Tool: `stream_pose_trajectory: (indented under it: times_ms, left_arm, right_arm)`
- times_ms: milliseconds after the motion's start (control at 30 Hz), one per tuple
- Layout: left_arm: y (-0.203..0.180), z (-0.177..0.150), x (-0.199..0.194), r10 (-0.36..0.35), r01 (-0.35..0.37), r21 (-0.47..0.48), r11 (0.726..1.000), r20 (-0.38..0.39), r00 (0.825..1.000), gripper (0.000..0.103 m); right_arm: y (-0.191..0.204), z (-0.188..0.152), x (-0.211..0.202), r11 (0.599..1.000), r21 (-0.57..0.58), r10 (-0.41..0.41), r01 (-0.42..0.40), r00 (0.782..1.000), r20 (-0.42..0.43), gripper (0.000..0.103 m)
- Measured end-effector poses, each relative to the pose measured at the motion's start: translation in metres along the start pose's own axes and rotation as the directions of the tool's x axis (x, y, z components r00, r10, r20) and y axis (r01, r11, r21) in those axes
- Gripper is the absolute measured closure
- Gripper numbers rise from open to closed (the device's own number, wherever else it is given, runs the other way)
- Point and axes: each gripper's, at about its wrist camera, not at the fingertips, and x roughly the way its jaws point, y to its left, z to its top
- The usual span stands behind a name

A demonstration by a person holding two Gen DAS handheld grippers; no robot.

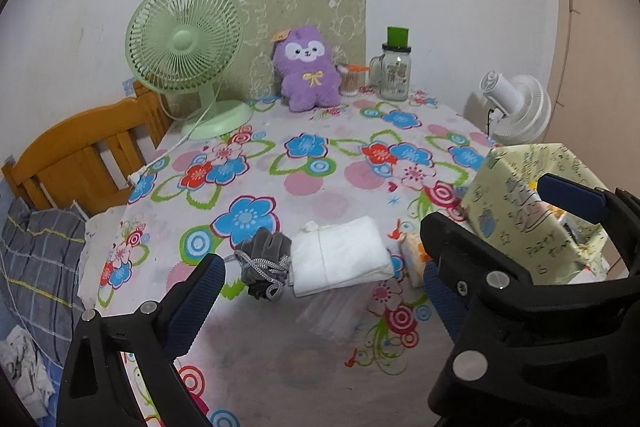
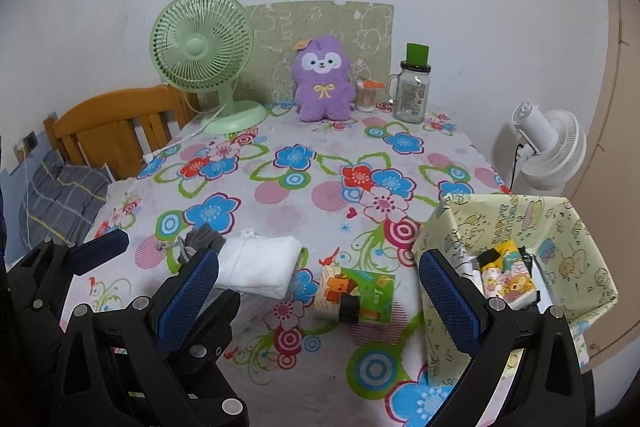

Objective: Organize soft objects
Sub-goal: 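Reach the left tool to the clear straw bundle while the right tool reaches the green tissue box, then grasp the clear straw bundle with the left tool while the right tool grasps the green tissue box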

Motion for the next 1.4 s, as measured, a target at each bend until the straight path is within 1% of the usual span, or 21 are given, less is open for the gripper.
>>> stream_pose_trajectory:
  times_ms: [133,367,533,733,867,967,1100,1200,1400]
  left_arm:
    - [0.006,-0.004,0.013,-0.004,0.003,-0.016,1.000,-0.029,1.000,0.003]
    - [0.013,-0.011,0.029,-0.024,0.022,-0.029,0.999,-0.067,0.997,0.003]
    - [0.010,-0.014,0.041,-0.044,0.042,-0.020,0.999,-0.082,0.996,0.003]
    - [0.002,-0.017,0.056,-0.067,0.067,-0.006,0.998,-0.107,0.992,0.003]
    - [-0.001,-0.017,0.064,-0.080,0.081,-0.003,0.997,-0.113,0.990,0.003]
    - [-0.003,-0.017,0.070,-0.090,0.090,-0.003,0.996,-0.119,0.989,0.003]
    - [-0.005,-0.017,0.078,-0.091,0.091,0.000,0.996,-0.128,0.988,0.003]
    - [-0.008,-0.017,0.086,-0.082,0.084,0.010,0.996,-0.135,0.987,0.003]
    - [-0.011,-0.018,0.099,-0.093,0.098,0.020,0.995,-0.158,0.983,0.003]
  right_arm:
    - [0.003,-0.001,0.010,1.000,-0.009,-0.013,0.013,1.000,0.006,0.001]
    - [0.008,-0.002,0.027,1.000,-0.026,-0.012,0.012,1.000,-0.009,0.002]
    - [0.005,-0.007,0.043,1.000,-0.019,-0.022,0.021,0.998,-0.052,0.005]
    - [-0.002,-0.011,0.058,0.999,0.024,-0.040,0.043,0.995,-0.093,0.010]
    - [-0.006,-0.015,0.069,0.997,0.053,-0.044,0.051,0.990,-0.131,0.015]
    - [-0.008,-0.018,0.078,0.996,0.055,-0.066,0.075,0.986,-0.156,0.019]
    - [-0.011,-0.023,0.091,0.994,0.076,-0.061,0.077,0.978,-0.198,0.025]
    - [-0.014,-0.026,0.097,0.992,0.090,-0.072,0.092,0.975,-0.212,0.026]
    - [-0.021,-0.030,0.109,0.985,0.113,-0.099,0.129,0.965,-0.242,0.026]
